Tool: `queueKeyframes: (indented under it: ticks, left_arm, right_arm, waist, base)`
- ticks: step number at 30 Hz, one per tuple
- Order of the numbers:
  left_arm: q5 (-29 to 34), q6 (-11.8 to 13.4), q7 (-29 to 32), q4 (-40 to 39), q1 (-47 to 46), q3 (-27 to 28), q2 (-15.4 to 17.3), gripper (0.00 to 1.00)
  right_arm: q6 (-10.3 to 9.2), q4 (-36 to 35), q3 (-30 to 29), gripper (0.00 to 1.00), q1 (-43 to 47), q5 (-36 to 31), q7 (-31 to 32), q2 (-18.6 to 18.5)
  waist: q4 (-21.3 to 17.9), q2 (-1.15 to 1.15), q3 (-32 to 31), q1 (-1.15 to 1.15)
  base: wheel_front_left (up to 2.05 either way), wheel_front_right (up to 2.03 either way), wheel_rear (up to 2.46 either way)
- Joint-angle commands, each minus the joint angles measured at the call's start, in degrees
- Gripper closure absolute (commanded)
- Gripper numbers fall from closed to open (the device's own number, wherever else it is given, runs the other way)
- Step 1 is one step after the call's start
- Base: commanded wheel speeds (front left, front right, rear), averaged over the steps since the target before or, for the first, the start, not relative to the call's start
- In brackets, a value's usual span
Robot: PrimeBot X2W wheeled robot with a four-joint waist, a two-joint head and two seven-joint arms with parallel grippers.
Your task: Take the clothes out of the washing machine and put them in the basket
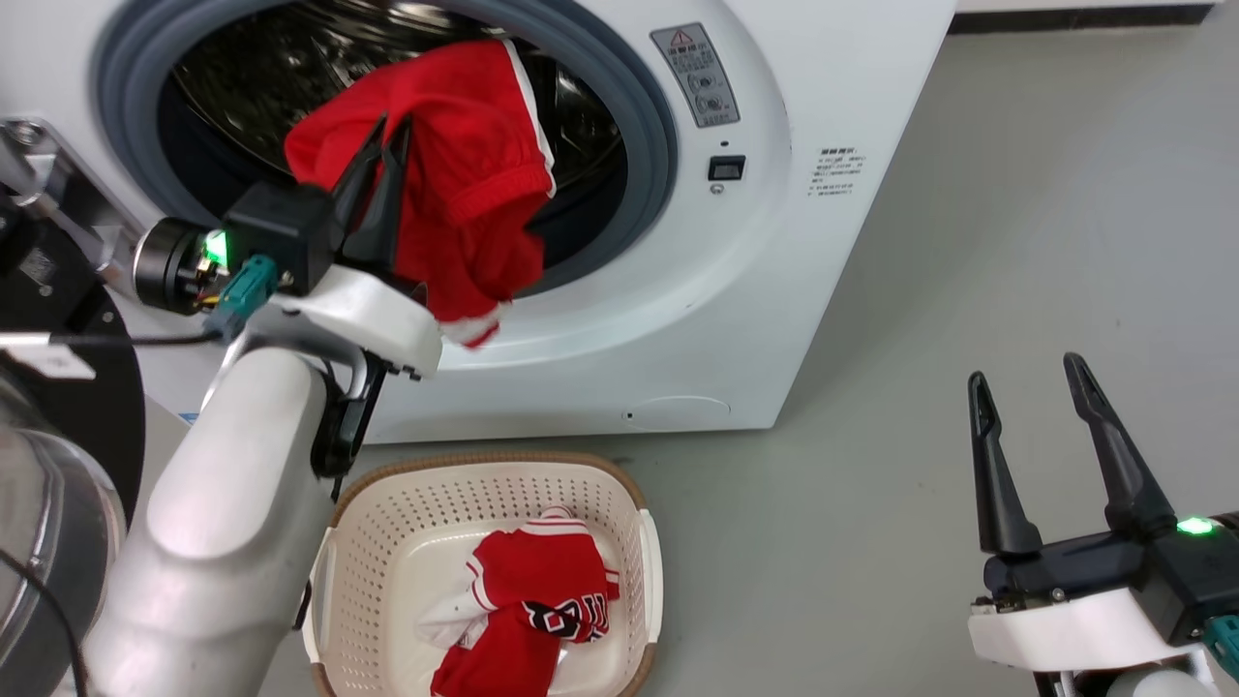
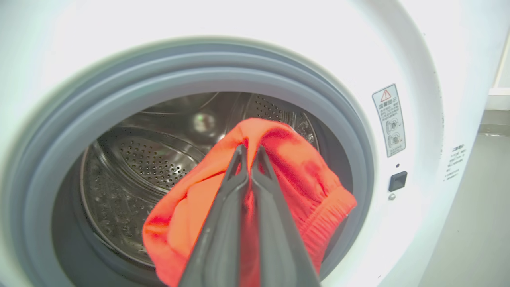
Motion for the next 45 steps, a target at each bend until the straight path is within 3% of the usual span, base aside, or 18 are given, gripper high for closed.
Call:
queueKeyframes:
  ticks: [1,14,24,30,37,45]
  left_arm:
    - [0.3,0.6,-0.1,-1.7,1.6,0.2,0.4,1.00]
    - [1.7,6.9,4.3,-28.0,14.4,1.0,5.6,1.00]
    - [2.4,10.0,8.6,-39.0,22.9,0.2,8.2,1.00]
    - [1.1,10.3,8.9,-38.4,27.9,-1.0,8.5,1.00]
    - [-0.1,8.9,7.5,-34.6,30.6,-3.1,7.6,1.00]
    - [-1.5,5.8,4.9,-22.3,28.7,-6.5,4.1,1.00]
  right_arm:
    - [-0.04,0.1,0.0,0.00,0.8,-0.1,-0.1,0.0]
    - [-0.04,0.3,-0.8,0.00,4.1,0.4,-0.1,0.0]
    - [-0.04,-0.1,-1.3,0.00,4.7,0.5,-0.1,0.0]
    - [-0.04,-0.4,-1.7,0.00,3.3,0.1,-0.1,0.0]
    - [-0.04,-0.9,-1.8,0.00,1.2,-0.4,-0.1,0.0]
    - [-0.04,-2.1,-2.1,0.00,-3.1,-1.5,-0.1,0.0]
  waist:
    - [0.4,0.00,-1.1,0.01]
    - [2.0,0.00,-5.0,0.01]
    - [3.2,0.00,-4.5,0.01]
    - [4.0,0.00,-1.8,0.01]
    - [4.3,0.00,2.7,0.01]
    - [3.6,0.00,11.1,0.01]
  base:
    - [0.00,0.00,0.00]
    - [0.00,0.00,0.00]
    - [0.00,0.00,0.00]
    - [0.00,0.00,0.00]
    - [0.00,0.00,0.00]
    - [0.00,0.00,0.00]
